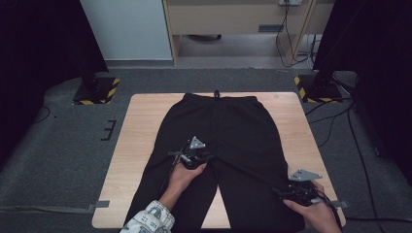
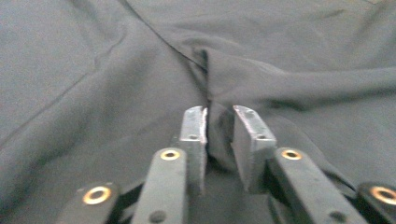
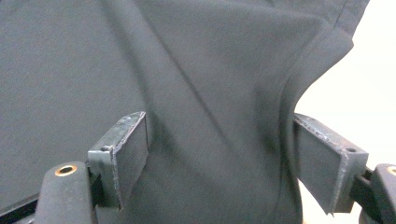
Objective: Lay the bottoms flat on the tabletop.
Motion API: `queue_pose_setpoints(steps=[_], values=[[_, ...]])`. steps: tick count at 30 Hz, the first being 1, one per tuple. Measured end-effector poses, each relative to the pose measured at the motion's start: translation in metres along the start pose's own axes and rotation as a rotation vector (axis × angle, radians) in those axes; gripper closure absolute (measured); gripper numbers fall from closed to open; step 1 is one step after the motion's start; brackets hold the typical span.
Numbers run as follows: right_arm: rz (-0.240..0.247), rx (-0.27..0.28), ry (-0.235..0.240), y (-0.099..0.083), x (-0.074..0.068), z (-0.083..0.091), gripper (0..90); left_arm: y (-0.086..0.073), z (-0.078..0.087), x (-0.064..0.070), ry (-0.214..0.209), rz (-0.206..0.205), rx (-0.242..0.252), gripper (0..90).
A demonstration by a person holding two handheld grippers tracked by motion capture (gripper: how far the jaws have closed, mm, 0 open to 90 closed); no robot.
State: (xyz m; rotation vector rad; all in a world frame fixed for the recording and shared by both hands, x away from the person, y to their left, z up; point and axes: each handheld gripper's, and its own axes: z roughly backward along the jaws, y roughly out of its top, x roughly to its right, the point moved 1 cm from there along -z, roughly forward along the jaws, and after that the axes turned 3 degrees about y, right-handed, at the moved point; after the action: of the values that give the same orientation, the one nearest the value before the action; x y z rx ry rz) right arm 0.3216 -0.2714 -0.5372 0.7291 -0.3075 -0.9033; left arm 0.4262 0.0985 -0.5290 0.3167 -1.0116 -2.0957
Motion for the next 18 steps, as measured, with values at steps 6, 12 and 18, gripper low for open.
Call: queue_pose_setpoints(steps=[6, 12, 18], values=[[-0.065, 0.049, 0.017, 0.01, 0.009, 0.015, 26.4, 0.007, 0.045, -0.006, 0.039, -0.023, 0.076, 64.1], [-0.158, 0.131, 0.019, 0.059, 0.053, -0.006, 51.8, -0.007, 0.078, -0.036, 0.109, 0.004, 0.107, 61.5], [-0.215, 0.07, -0.09, 0.084, 0.085, -0.053, 55.7, -0.018, 0.104, -0.062, 0.159, 0.045, 0.151, 61.1]])
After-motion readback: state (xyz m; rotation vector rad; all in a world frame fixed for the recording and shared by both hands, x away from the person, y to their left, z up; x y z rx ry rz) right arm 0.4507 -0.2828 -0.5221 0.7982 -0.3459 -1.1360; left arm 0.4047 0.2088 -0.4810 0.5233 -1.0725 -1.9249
